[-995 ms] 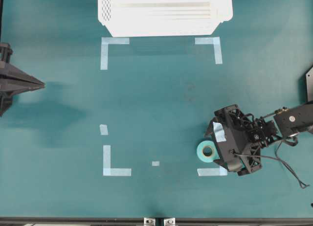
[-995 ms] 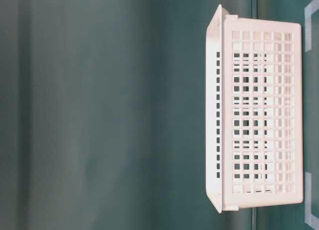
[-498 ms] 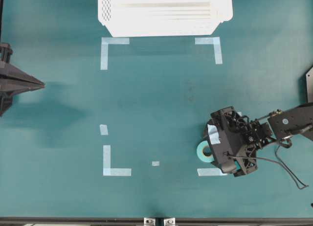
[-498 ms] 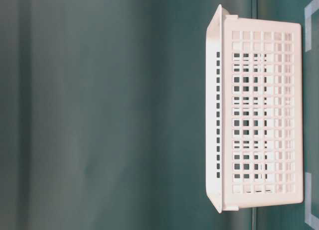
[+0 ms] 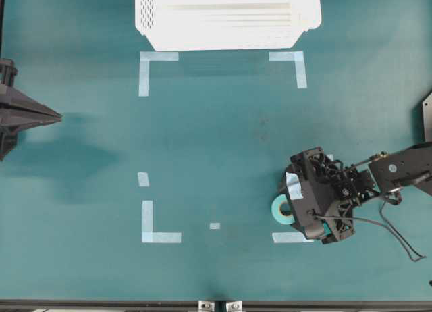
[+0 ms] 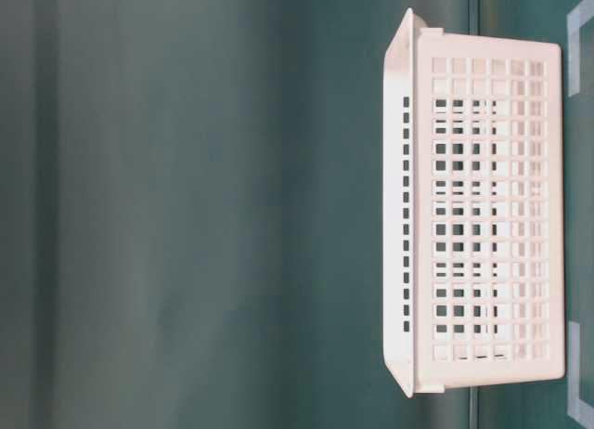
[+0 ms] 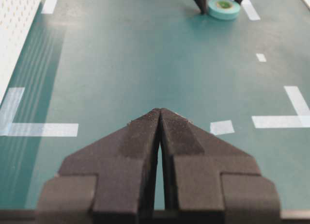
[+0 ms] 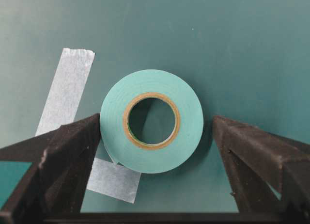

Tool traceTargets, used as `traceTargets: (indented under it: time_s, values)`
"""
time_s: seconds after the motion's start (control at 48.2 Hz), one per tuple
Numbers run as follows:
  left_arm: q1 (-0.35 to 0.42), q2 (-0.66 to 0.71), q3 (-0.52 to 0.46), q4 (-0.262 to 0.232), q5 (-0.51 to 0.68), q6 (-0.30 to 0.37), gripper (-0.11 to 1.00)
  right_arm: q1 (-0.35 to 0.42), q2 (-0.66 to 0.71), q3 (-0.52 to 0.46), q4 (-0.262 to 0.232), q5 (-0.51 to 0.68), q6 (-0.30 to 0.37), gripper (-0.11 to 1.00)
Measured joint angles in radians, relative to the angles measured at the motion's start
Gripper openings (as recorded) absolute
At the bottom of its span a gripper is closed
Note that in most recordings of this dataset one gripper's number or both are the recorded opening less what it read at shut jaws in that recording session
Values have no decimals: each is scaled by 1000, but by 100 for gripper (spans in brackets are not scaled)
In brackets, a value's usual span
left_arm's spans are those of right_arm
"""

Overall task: Put the tape into the white basket.
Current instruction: 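Close the right gripper on the tape roll's edge, then lift the tape roll and carry it forward over the white basket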

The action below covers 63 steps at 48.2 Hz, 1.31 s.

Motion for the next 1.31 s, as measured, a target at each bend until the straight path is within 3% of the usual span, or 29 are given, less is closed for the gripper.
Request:
traceTargets:
  time_s: [0.062,0.187,0.705,0.933,1.306]
  values:
    - [0,2,2,0,0,0,-10,0,0,0,0,0,0,91]
    - [0,2,2,0,0,0,-10,-2,0,0,0,5,0,68]
    - [0,0,2,2,0,0,-10,5,-14,0,0,11,0,68]
    - [0,2,2,0,0,0,-10,9,-84,0,-2,21,0,68]
    - [0,0,0,2,0,0,-10,9,-253,0,-2,133,0,68]
